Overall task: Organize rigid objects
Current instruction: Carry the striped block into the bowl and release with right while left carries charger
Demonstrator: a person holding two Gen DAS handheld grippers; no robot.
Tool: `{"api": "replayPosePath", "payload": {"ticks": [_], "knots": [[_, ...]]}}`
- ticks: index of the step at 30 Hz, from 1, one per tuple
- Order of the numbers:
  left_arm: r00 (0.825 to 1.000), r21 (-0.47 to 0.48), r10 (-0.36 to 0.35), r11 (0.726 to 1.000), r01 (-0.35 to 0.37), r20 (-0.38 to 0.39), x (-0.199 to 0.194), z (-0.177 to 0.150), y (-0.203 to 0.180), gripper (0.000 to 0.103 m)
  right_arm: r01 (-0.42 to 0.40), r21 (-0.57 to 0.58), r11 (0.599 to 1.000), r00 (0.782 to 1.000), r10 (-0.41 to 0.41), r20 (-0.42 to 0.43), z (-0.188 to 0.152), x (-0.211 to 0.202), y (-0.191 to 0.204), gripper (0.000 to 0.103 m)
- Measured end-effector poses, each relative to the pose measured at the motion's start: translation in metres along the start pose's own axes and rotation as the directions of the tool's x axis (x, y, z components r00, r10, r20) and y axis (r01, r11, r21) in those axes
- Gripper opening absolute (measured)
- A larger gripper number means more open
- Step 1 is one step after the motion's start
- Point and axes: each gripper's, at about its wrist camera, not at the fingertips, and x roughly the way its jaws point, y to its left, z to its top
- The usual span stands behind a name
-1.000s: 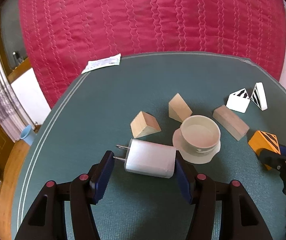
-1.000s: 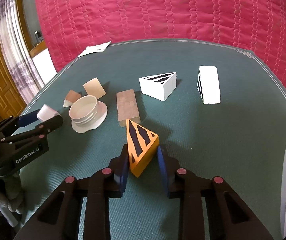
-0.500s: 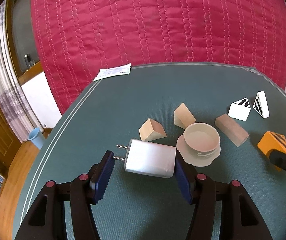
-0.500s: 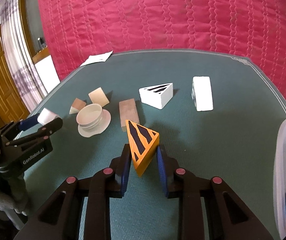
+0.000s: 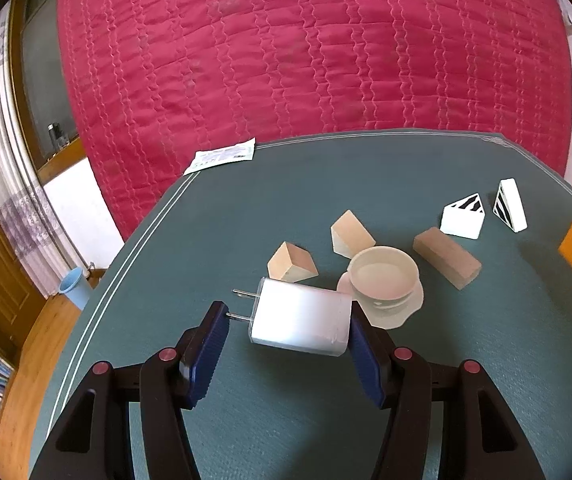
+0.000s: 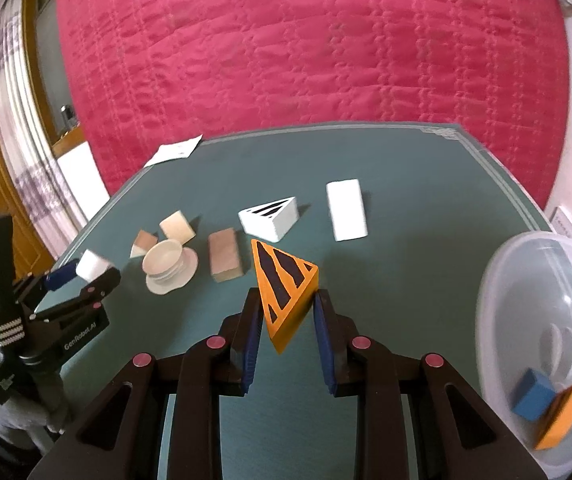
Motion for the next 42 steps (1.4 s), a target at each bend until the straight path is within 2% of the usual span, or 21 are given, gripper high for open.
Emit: {"api": "replayPosePath", "payload": {"ticks": [10, 18, 27, 34, 37, 42], "knots": [[1.0, 0.019, -0.017, 1.0, 0.017, 0.001, -0.005, -0.003, -0.009, 0.062, 0.097, 0.084, 0.992, 0.994, -0.101, 0.05, 0.001, -0.037, -0.051, 0.027], [0.999, 0.031, -0.04, 0.999, 0.04, 0.0, -0.014, -0.007, -0.019, 0.062, 0.191, 0.19, 0.963, 0.977, -0.206, 0.06, -0.006, -0.066, -0.108, 0.027], [0.991, 0.006, -0.131, 0.991, 0.131, -0.017, -0.028, -0.005, -0.031, 0.062, 0.273, 0.327, 0.905, 0.951, -0.306, 0.051, -0.026, -0.1, -0.174, 0.027], [0.984, 0.028, -0.177, 0.984, 0.177, 0.004, -0.046, -0.003, -0.05, 0.062, 0.282, 0.386, 0.878, 0.943, -0.328, 0.057, -0.032, -0.113, -0.195, 0.029], [0.977, 0.039, -0.211, 0.977, 0.211, 0.007, -0.052, 0.0, -0.059, 0.062, 0.283, 0.406, 0.869, 0.943, -0.33, 0.05, -0.035, -0.11, -0.197, 0.046], [0.948, 0.075, -0.317, 0.945, 0.317, -0.012, -0.063, 0.011, -0.087, 0.062, 0.285, 0.42, 0.862, 0.942, -0.334, 0.046, -0.036, -0.109, -0.199, 0.047]]}}
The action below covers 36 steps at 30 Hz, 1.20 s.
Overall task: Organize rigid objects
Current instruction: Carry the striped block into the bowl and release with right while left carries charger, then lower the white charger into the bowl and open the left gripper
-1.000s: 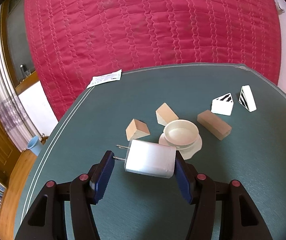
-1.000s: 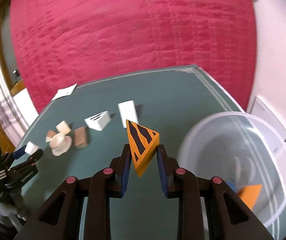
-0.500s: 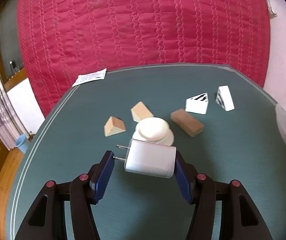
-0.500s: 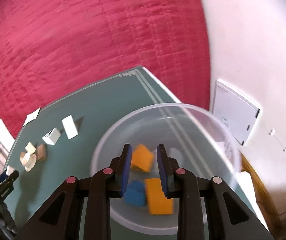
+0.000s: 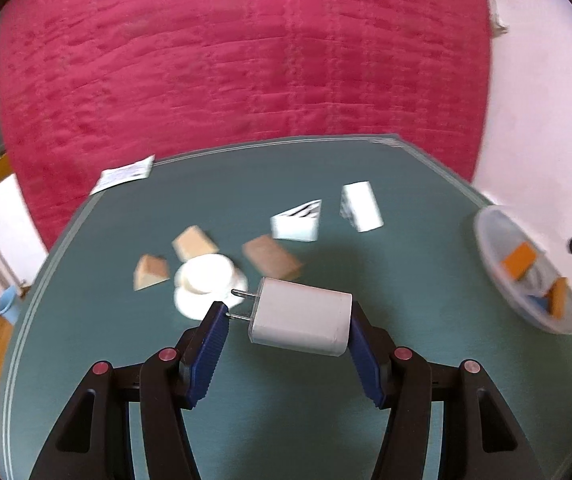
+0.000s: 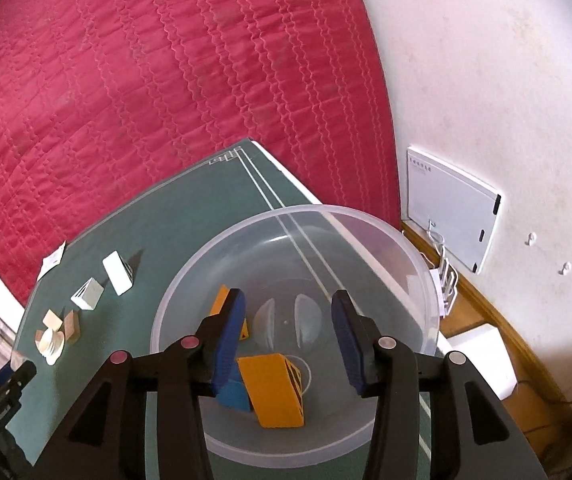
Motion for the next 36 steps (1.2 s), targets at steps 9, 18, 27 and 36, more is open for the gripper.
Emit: {"api": "replayPosePath", "payload": {"ticks": [9, 18, 27, 36], "knots": [[0.986, 0.108, -0.165, 0.98, 0.165, -0.012, -0.003, 0.019, -0.068, 0.062, 0.015, 0.06, 0.998, 1.0, -0.016, 0.014, 0.004, 0.0, -0.014, 0.052], [0.953, 0.185, -0.296, 0.935, 0.304, -0.071, 0.005, 0.031, -0.126, 0.062, 0.038, 0.115, 0.993, 0.998, -0.042, 0.038, 0.009, -0.002, -0.031, 0.055], [0.924, 0.231, -0.364, 0.895, 0.381, -0.116, 0.018, 0.032, -0.172, 0.062, 0.04, 0.12, 0.992, 0.998, -0.045, 0.037, 0.009, -0.001, -0.035, 0.055], [0.913, 0.245, -0.394, 0.879, 0.408, -0.108, 0.035, 0.033, -0.185, 0.086, 0.041, 0.119, 0.992, 0.998, -0.046, 0.037, 0.009, 0.002, -0.036, 0.056]]}}
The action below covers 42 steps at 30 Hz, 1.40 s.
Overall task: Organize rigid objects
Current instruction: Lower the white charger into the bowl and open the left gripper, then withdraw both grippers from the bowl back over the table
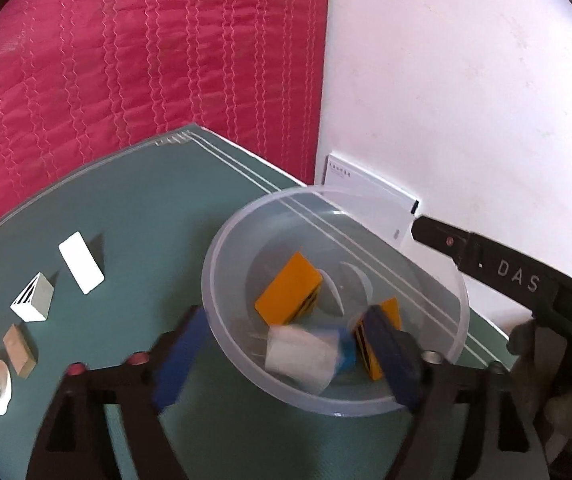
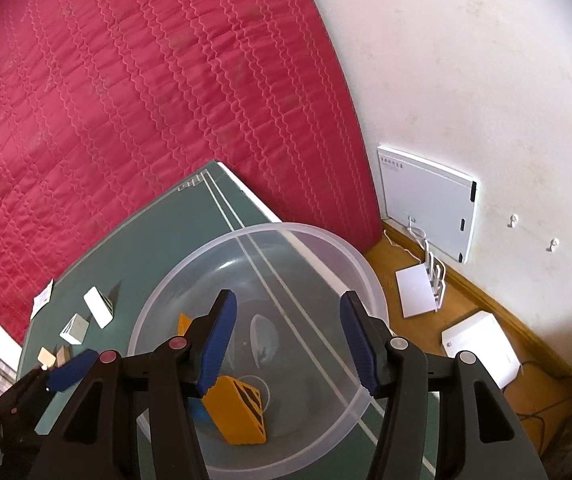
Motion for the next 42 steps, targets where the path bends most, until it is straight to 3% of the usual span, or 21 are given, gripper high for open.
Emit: {"api": "replayPosePath", "payload": {"ticks": [9, 22, 36, 42], "knots": [[0.998, -0.035, 0.058, 0.998, -0.058, -0.008, -0.002, -0.009, 0.024, 0.087, -0.003, -0.013, 1.0, 1.0, 0.003, -0.003, -0.003, -0.001, 0.0, 0.056], [0.989, -0.009, 0.144, 0.989, -0.144, 0.028, -0.018, -0.018, 0.03, 0.089, -0.019, -0.05, 0.999, 1.0, 0.018, -0.022, -0.012, 0.002, 0.01, 0.057], [0.974, -0.123, 0.223, 0.968, -0.217, 0.036, -0.043, -0.033, 0.078, 0.09, -0.042, -0.154, 0.987, 0.999, 0.04, -0.014, -0.028, 0.001, 0.037, 0.06], [0.956, -0.185, 0.293, 0.94, -0.288, 0.003, -0.052, -0.043, 0.107, 0.092, -0.049, -0.193, 0.98, 0.999, 0.05, 0.003, -0.033, -0.002, 0.047, 0.065]]}}
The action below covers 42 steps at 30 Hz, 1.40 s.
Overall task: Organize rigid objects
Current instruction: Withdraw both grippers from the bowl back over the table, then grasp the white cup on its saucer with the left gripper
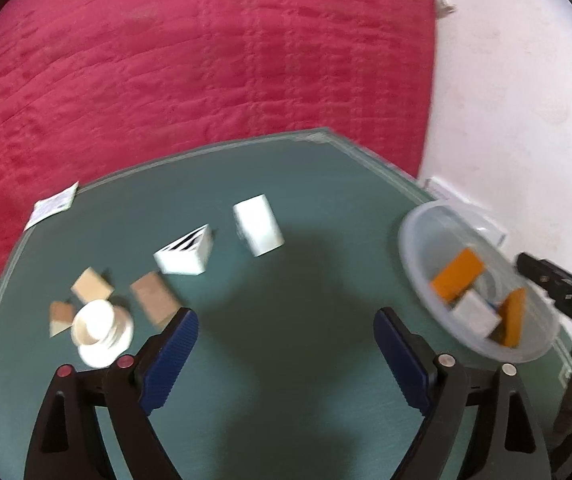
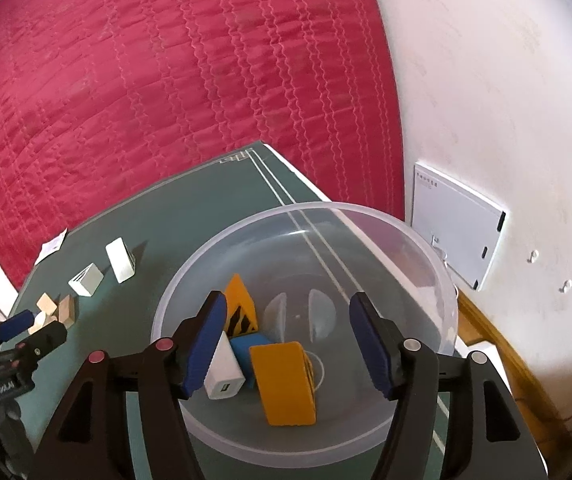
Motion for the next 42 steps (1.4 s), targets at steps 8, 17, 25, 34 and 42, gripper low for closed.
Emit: {"api": "replayPosePath", "payload": {"ticks": [8, 17, 25, 34, 42], "knots": [[0.998, -0.092, 0.063, 0.994, -0.065, -0.023, -0.001, -0.01, 0.049, 0.092, -0.014, -0.042, 0.999, 1.0, 0.013, -0.002, -0.007, -0.001, 0.013, 0.065], [0.983, -0.189, 0.165, 0.966, -0.178, -0.083, 0.001, -0.027, 0.112, 0.092, -0.028, -0.099, 0.995, 0.999, 0.03, 0.016, -0.013, -0.008, 0.03, 0.065], [0.97, -0.23, 0.218, 0.944, -0.237, -0.106, 0.011, -0.031, 0.144, 0.092, -0.055, -0.147, 0.988, 0.998, 0.055, -0.003, -0.021, -0.007, 0.048, 0.065], [0.964, -0.203, 0.231, 0.945, -0.255, -0.133, 0.032, -0.021, 0.144, 0.092, -0.083, -0.177, 0.981, 0.997, 0.08, -0.02, -0.027, -0.007, 0.06, 0.065], [0.961, -0.225, 0.208, 0.943, -0.246, -0.179, 0.05, -0.022, 0.151, 0.075, -0.098, -0.195, 0.976, 0.995, 0.093, -0.036, -0.031, -0.005, 0.069, 0.065]]}}
